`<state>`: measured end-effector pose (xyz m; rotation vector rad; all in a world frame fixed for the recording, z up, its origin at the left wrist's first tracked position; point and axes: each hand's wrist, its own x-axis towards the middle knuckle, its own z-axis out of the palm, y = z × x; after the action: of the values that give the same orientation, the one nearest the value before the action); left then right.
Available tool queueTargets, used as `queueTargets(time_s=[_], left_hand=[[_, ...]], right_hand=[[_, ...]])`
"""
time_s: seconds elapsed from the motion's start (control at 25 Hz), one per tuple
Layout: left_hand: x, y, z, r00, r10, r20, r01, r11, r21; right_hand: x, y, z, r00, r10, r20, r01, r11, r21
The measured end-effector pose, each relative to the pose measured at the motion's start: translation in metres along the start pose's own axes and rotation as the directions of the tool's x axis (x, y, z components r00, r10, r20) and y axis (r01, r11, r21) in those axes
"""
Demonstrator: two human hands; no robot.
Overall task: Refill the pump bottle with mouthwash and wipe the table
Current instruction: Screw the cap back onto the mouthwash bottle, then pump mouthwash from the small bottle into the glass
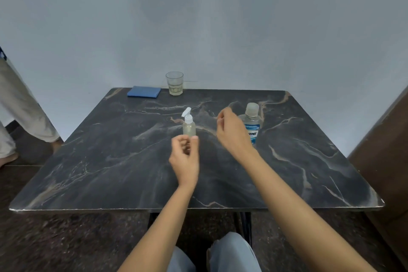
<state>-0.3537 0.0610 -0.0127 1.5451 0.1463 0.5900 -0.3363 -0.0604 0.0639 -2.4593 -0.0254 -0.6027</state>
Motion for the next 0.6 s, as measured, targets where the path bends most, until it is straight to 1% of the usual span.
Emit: queueTargets(time_s=[0.04,0.08,0.16,0.2,0.28,0.4,0.6], left_hand=[[0.013,-0.002,-0.012,0.998,-0.015,-0.062,0.016,1.000,0.016],[0.026,-0.004,-0.020,0.995,-0.053,-0.083,0.056,0.998,0.034],[0.058,-0.010,-0.027,0.985,-0.162,-0.063,0.167,0.982,0.085],[0.075,-0.014,-0.027,0.980,-0.193,-0.045,0.197,0.974,0.114],[0.106,-0.025,-0.024,0.979,-0.205,0.002,0.202,0.965,0.170],[0.148,-0.045,-0.009,0.976,-0.209,0.060,0.190,0.954,0.231],[0.216,-0.070,0.036,0.968,-0.185,0.168,0.131,0.948,0.292]], right_hand=[[0.010,0.005,0.018,0.999,0.018,0.043,-0.018,1.000,0.010],[0.019,0.011,0.034,0.996,0.041,0.076,-0.042,0.999,0.005],[0.039,0.023,0.065,0.989,0.085,0.124,-0.082,0.996,-0.029],[0.049,0.029,0.081,0.984,0.101,0.150,-0.095,0.994,-0.050],[0.067,0.039,0.107,0.973,0.116,0.198,-0.104,0.992,-0.073],[0.093,0.053,0.139,0.971,0.093,0.221,-0.073,0.993,-0.098],[0.139,0.071,0.180,0.959,0.078,0.272,-0.044,0.991,-0.130]])
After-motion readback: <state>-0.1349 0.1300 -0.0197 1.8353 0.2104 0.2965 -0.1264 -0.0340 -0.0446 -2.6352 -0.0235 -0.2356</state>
